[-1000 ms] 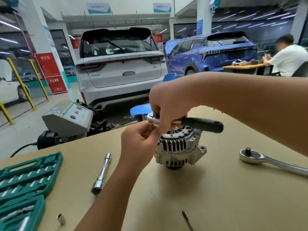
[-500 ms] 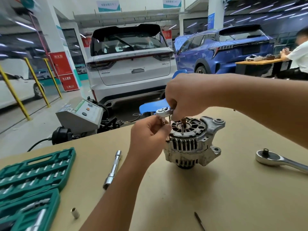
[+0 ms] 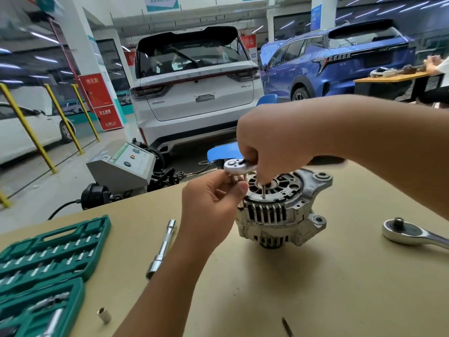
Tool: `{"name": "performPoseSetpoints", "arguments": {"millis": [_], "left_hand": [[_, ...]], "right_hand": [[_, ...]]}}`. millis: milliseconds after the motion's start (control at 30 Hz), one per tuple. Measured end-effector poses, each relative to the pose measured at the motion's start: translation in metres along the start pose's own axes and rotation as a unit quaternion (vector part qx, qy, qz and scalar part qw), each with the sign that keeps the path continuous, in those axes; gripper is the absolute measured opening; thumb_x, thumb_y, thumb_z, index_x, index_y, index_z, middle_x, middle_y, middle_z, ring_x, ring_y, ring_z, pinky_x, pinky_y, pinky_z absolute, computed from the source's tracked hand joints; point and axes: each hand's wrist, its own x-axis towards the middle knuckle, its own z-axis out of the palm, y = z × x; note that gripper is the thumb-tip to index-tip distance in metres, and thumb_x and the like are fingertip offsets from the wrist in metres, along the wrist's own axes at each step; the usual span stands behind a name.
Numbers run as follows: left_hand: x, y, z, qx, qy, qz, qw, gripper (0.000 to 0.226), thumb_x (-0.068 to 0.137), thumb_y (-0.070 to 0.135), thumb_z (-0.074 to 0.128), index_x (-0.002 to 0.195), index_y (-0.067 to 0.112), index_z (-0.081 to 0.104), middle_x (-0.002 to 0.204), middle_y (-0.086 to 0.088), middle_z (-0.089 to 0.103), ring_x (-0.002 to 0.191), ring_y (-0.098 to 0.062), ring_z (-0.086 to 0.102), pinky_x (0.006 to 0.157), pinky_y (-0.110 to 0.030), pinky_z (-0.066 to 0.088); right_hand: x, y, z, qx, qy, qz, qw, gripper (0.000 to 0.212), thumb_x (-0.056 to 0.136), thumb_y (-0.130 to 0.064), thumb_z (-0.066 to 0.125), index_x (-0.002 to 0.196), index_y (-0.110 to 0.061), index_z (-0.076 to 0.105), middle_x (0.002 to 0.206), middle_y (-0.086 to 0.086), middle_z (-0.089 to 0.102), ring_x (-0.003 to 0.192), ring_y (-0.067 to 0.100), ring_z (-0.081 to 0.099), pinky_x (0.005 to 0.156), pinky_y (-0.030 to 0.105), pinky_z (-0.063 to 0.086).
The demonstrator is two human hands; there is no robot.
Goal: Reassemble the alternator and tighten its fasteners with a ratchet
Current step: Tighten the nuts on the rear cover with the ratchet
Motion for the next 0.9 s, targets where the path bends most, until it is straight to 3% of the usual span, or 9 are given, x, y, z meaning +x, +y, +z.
{"name": "performPoseSetpoints", "arguments": {"millis": [100,233,333,433,533,600,733,800,900], "left_hand": [[0.001,0.003,-0.002,-0.013,-0.010,-0.023,1.000,0.008,0.091,0.011,0.076,0.089,0.019,0.078,0.074,-0.005,0.073,0.071,-0.036,0.065,0.060,-0.050,0.056],[-0.005,0.009,0.005,-0.028,0.020,-0.035,0.999,0.012,0.091,0.014,0.078,0.090,0.026,0.079,0.077,0.004,0.076,0.067,-0.020,0.070,0.062,-0.043,0.061],[-0.003,0.008,0.003,-0.025,0.002,-0.038,0.999,0.018,0.091,0.009,0.076,0.090,0.028,0.076,0.078,0.000,0.075,0.071,-0.026,0.069,0.064,-0.047,0.060],[-0.004,0.009,0.005,-0.040,0.004,-0.035,0.999,0.014,0.091,0.012,0.077,0.089,0.026,0.078,0.076,-0.002,0.075,0.071,-0.029,0.070,0.060,-0.043,0.061],[-0.005,0.010,0.008,-0.049,0.040,-0.029,0.998,0.012,0.089,0.018,0.080,0.090,0.029,0.079,0.072,0.003,0.073,0.059,-0.018,0.065,0.053,-0.036,0.058],[-0.004,0.009,0.006,-0.042,0.031,-0.027,0.998,0.016,0.090,0.012,0.079,0.091,0.028,0.079,0.071,0.000,0.072,0.060,-0.026,0.063,0.051,-0.038,0.055],[0.000,0.008,0.000,-0.061,0.012,-0.042,0.997,0.016,0.090,0.010,0.077,0.086,0.026,0.079,0.075,-0.013,0.071,0.065,-0.035,0.061,0.058,-0.051,0.053],[-0.001,0.009,0.002,-0.059,0.015,-0.041,0.997,0.014,0.089,0.016,0.077,0.089,0.030,0.078,0.074,-0.014,0.071,0.071,-0.042,0.063,0.058,-0.053,0.053],[-0.001,0.009,0.003,-0.053,0.013,-0.026,0.998,0.017,0.089,0.011,0.078,0.086,0.028,0.079,0.073,-0.003,0.074,0.070,-0.036,0.065,0.056,-0.048,0.054]], "right_hand": [[-0.001,0.004,0.005,0.011,0.026,-0.009,1.000,0.015,0.084,-0.011,0.060,0.079,-0.022,0.068,0.065,-0.002,0.055,0.053,0.019,0.045,0.055,0.031,0.042],[-0.002,-0.003,0.005,0.031,0.000,-0.011,0.999,0.022,0.087,-0.007,0.055,0.075,-0.022,0.066,0.077,0.001,0.063,0.061,0.021,0.053,0.055,0.030,0.045],[-0.008,-0.004,0.003,0.033,0.004,-0.020,0.999,0.021,0.089,-0.006,0.054,0.079,-0.019,0.066,0.073,0.000,0.058,0.060,0.020,0.049,0.058,0.031,0.045],[-0.010,-0.003,0.006,0.012,0.019,-0.020,1.000,0.011,0.089,-0.014,0.061,0.082,-0.021,0.066,0.069,-0.003,0.054,0.058,0.018,0.045,0.063,0.034,0.048],[-0.007,-0.008,0.006,0.016,0.001,-0.003,1.000,0.003,0.086,-0.028,0.070,0.086,-0.025,0.070,0.074,-0.005,0.062,0.061,0.016,0.053,0.061,0.031,0.051],[-0.005,-0.007,0.005,0.017,-0.013,-0.002,1.000,0.003,0.085,-0.025,0.069,0.087,-0.026,0.071,0.076,-0.005,0.064,0.066,0.017,0.059,0.062,0.032,0.054],[-0.003,-0.006,0.006,0.030,0.023,0.003,0.999,0.015,0.087,-0.014,0.059,0.075,-0.021,0.065,0.069,-0.002,0.059,0.061,0.019,0.056,0.049,0.028,0.042],[-0.005,-0.007,0.002,0.087,-0.020,0.003,0.996,0.022,0.083,-0.028,0.069,0.065,-0.018,0.063,0.058,-0.003,0.063,0.054,0.018,0.060,0.045,0.026,0.041],[-0.008,-0.006,-0.008,0.153,-0.084,0.003,0.985,0.023,0.076,-0.036,0.079,0.063,-0.019,0.069,0.051,-0.008,0.065,0.049,0.010,0.062,0.040,0.020,0.042]]}}
